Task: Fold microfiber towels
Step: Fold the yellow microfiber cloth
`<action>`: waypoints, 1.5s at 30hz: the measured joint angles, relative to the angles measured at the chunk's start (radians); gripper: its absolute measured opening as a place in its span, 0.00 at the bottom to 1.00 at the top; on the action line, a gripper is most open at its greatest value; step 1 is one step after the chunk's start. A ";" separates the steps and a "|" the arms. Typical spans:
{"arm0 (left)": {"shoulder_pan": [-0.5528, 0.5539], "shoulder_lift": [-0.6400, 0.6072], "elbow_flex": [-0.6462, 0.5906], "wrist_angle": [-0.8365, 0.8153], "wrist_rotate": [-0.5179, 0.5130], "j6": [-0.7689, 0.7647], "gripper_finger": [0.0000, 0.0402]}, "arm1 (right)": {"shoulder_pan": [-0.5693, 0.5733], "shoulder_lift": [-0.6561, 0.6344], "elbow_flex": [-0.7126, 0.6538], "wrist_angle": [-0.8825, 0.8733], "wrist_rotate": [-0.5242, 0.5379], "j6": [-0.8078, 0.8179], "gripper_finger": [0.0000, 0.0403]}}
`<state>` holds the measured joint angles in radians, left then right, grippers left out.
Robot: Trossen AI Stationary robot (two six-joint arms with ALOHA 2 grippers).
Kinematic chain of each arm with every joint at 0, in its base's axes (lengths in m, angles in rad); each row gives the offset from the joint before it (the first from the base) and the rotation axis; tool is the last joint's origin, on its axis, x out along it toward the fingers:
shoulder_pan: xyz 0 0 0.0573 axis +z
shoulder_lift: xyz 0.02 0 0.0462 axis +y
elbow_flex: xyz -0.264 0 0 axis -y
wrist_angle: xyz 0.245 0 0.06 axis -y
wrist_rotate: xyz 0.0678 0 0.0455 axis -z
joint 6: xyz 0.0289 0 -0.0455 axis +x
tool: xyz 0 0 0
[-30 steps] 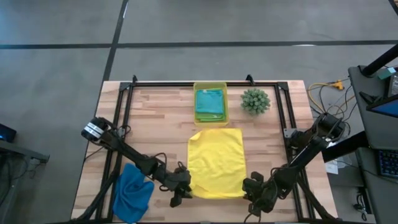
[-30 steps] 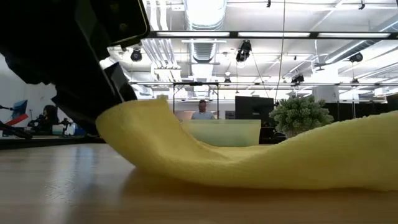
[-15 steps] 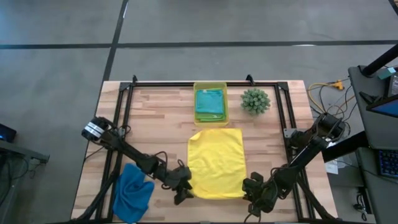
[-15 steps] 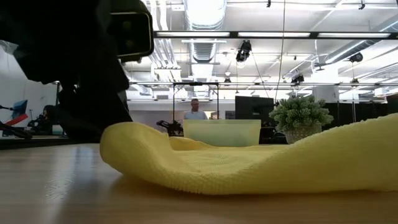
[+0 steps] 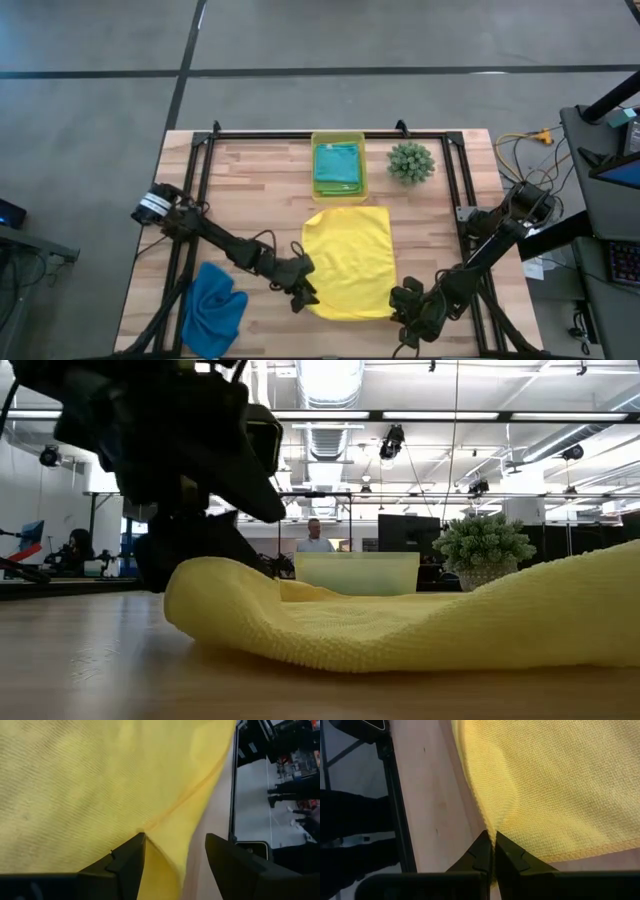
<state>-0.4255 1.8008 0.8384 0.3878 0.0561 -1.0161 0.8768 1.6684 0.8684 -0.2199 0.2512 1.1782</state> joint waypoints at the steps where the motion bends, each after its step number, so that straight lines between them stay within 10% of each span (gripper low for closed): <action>1: 0.005 0.007 0.001 0.002 0.016 0.000 0.48 | 0.000 0.000 0.000 0.000 -0.002 0.000 0.02; 11: 0.007 0.099 0.048 -0.004 0.127 0.009 0.44 | 0.000 -0.001 0.001 0.000 -0.020 0.018 0.02; 21: 0.005 0.101 0.058 -0.004 0.153 0.064 0.02 | 0.000 -0.005 0.001 -0.001 -0.023 0.019 0.02; 35: -0.071 -0.018 0.055 -0.032 0.152 0.133 0.00 | 0.000 -0.098 0.001 -0.035 -0.075 -0.007 0.02; 45: -0.079 -0.086 0.053 -0.201 -0.035 0.168 0.00 | -0.033 -0.200 0.002 -0.060 -0.067 -0.121 0.02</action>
<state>-0.5040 1.7152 0.8917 0.1869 0.0215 -0.8479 0.8439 1.4682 0.8703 -0.2800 0.1843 1.0571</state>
